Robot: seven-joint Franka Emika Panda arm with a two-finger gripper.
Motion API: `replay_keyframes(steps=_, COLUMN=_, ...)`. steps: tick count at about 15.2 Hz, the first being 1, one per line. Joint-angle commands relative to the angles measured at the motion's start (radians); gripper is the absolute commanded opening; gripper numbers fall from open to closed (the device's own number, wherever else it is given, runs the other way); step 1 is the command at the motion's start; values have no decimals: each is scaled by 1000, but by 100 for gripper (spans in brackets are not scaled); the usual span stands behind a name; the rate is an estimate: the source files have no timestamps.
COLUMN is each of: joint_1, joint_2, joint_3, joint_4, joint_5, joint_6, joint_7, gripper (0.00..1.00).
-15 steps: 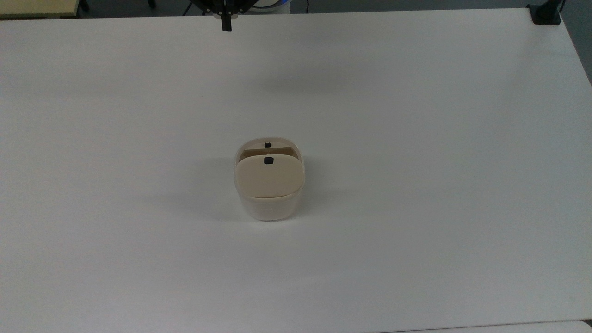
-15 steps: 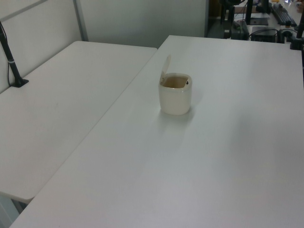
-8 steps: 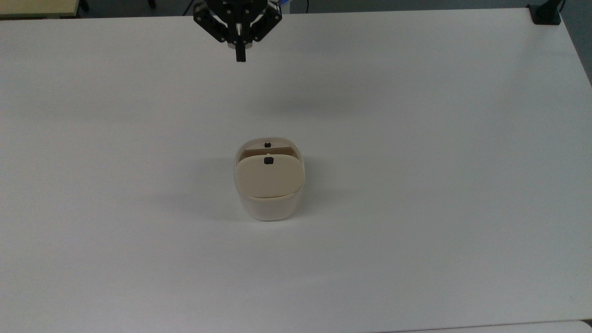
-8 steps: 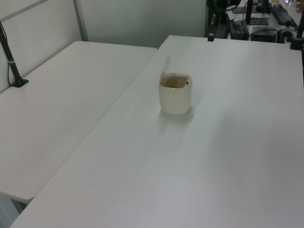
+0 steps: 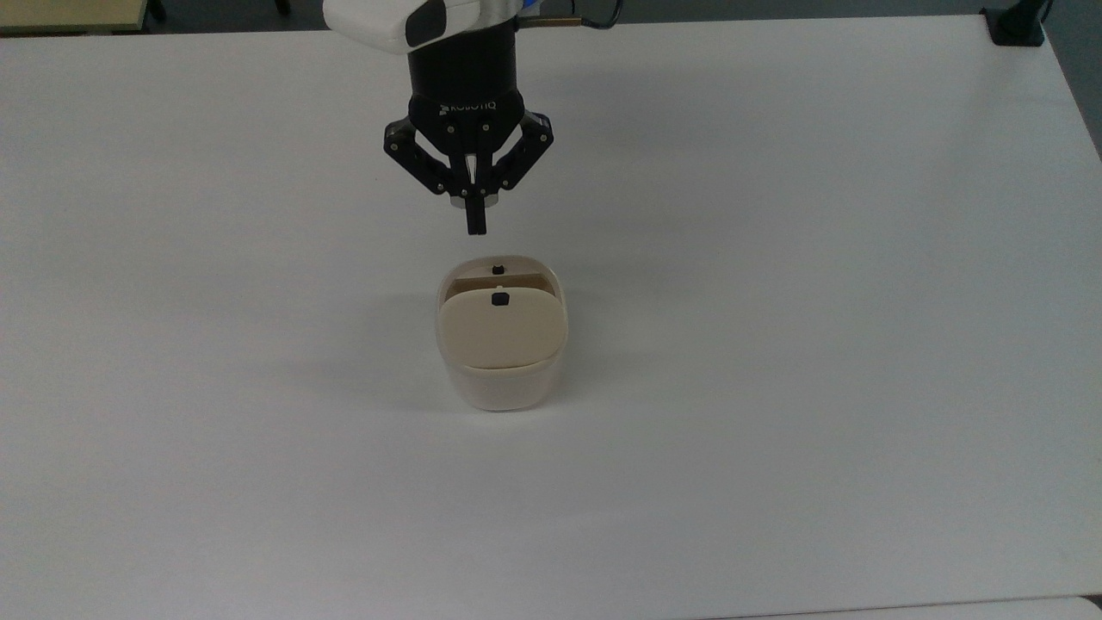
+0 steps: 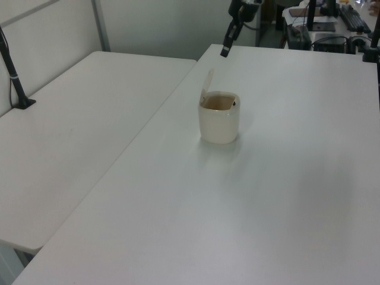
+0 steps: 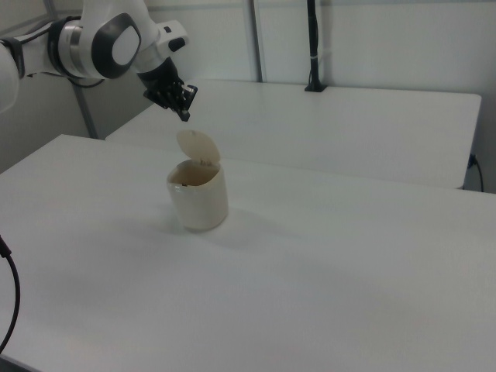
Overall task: Close the trash bin
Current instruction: 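Lower the gripper onto the raised lid of the bin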
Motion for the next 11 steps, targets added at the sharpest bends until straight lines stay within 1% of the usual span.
replay_keyframes(steps=1, joint_1=1, joint_2=41, joint_3=-3, joint_4=16, joint_5=22, joint_6=146, joint_7=50, gripper=0)
replay_keyframes(steps=7, joint_1=5, joint_2=93, joint_3=-3, joint_4=14, joint_5=20, joint_6=282, joint_7=117, gripper=0)
replay_keyframes(steps=11, joint_1=8, joint_2=125, joint_3=-3, joint_4=11, joint_5=22, joint_6=298, joint_7=127, gripper=0)
